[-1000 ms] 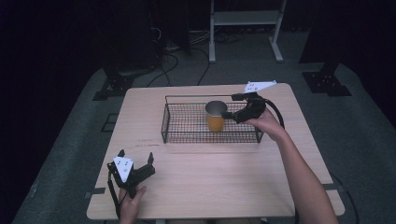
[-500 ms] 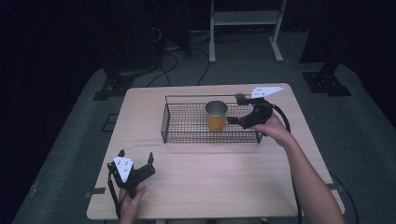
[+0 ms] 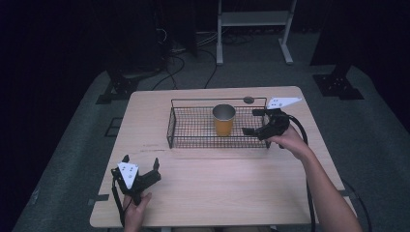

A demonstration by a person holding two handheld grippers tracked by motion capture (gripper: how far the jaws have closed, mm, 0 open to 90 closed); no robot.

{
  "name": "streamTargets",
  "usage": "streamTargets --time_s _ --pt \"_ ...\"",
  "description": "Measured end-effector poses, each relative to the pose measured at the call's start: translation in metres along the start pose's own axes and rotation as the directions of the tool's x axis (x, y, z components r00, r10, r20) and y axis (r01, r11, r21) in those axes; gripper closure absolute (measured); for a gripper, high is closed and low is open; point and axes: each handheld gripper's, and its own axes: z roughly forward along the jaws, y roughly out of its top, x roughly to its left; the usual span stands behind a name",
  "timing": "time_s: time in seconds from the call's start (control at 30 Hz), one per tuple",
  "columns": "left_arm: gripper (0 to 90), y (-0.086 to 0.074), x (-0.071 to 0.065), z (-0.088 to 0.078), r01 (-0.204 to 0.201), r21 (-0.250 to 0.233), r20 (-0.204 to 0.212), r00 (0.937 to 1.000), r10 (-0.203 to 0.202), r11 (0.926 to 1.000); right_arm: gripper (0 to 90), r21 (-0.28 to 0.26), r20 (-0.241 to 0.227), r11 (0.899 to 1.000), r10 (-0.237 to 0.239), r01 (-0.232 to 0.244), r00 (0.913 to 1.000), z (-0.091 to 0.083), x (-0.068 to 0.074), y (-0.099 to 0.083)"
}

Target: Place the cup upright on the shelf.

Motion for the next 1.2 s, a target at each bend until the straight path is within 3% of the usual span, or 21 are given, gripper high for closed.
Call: streamTargets --time_s 1.2 --pt "0.0 0.000 0.000 0.000 0.003 0.001 0.000 1.0000 -0.003 1.0000 0.0 0.006 -0.004 1.000 0.028 -0.028 0.9996 -0.030 0.012 -0.044"
